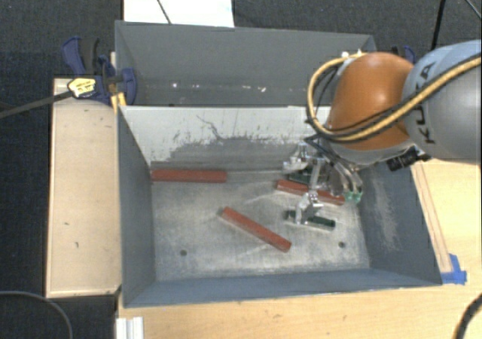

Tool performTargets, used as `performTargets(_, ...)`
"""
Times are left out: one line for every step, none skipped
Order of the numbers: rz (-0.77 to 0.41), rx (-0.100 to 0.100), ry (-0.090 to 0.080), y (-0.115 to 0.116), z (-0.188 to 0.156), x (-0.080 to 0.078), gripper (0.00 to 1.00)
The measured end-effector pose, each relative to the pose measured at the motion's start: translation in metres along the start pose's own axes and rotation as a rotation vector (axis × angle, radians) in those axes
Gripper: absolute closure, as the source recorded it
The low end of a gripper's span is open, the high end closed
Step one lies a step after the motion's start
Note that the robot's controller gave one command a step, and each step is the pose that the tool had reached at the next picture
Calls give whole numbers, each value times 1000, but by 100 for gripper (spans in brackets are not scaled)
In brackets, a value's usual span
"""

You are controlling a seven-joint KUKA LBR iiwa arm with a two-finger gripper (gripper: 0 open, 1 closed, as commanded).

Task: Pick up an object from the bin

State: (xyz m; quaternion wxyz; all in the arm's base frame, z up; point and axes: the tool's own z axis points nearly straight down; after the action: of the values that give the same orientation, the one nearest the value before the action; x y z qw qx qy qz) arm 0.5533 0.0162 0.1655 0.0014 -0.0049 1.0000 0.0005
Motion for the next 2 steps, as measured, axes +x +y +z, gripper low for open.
performTargets(0, 0, 0, 0, 0, 0, 0)
performTargets(66, -3, -33, -16, 84, -32, 100)
